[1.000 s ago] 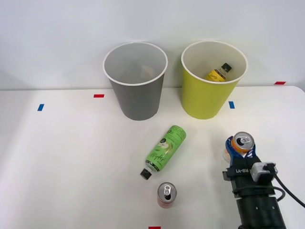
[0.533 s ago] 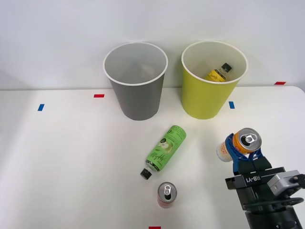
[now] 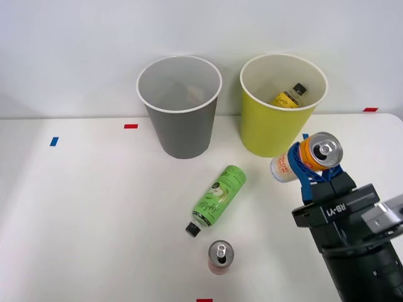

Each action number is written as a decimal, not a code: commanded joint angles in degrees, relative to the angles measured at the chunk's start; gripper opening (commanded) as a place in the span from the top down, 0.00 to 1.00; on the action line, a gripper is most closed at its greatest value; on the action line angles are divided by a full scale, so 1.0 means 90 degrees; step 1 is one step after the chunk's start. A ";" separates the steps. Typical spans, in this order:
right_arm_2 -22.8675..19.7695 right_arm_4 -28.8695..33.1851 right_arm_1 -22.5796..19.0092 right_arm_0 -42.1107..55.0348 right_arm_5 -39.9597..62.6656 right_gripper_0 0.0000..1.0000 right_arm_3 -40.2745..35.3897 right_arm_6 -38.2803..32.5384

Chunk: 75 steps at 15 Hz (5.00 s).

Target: Put cans in the gray bin, plastic bottles in the light green bin

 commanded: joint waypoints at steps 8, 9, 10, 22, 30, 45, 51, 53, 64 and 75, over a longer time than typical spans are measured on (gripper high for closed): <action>0.0103 -0.0889 0.0686 -0.3255 0.3777 1.00 -0.0328 -0.0149; 0.0112 -0.0899 0.0735 -0.3538 0.4217 1.00 -0.0328 -0.0168; 0.0112 -0.0899 0.0803 -0.3880 0.4705 1.00 -0.0328 -0.0188; 0.0347 -0.1075 0.1321 -0.7054 0.4734 1.00 0.2934 -0.0881; 0.0474 -0.1094 0.1497 -0.8157 0.4549 1.00 0.4838 -0.0969; 0.0845 -0.0469 0.0911 -0.7454 0.3728 0.00 0.4252 -0.0930; 0.0962 0.0293 -0.0251 -0.5423 0.3719 0.00 0.2211 -0.1057; 0.0894 0.0195 -0.0779 -0.4554 0.3719 0.00 0.1332 -0.1155; -0.0630 0.0234 -0.0935 0.0856 0.2596 0.00 -0.1197 -0.1252; -0.1323 0.0293 0.0725 0.2565 0.2351 0.00 -0.1197 -0.1184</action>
